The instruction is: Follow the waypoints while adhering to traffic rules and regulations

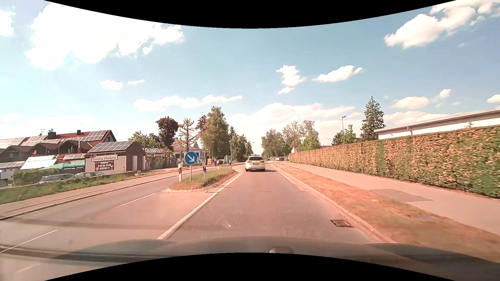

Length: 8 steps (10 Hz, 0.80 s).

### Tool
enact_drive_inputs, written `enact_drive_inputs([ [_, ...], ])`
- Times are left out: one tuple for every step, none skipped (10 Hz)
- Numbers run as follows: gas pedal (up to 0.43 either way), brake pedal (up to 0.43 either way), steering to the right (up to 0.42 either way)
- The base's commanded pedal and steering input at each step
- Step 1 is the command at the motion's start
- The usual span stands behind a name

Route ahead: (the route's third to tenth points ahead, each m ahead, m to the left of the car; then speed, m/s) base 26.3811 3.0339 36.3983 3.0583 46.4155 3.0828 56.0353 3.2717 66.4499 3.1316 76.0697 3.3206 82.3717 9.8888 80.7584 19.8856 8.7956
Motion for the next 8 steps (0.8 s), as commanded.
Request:
enact_drive_inputs([
  [0.110,0.000,-0.002],
  [0.110,0.000,-0.002],
  [0.110,0.000,-0.002],
  [0.110,0.000,-0.002],
  [0.110,0.000,-0.002],
  [0.110,0.000,-0.003],
  [0.098,0.000,-0.004],
  [0.079,0.000,-0.006],
])
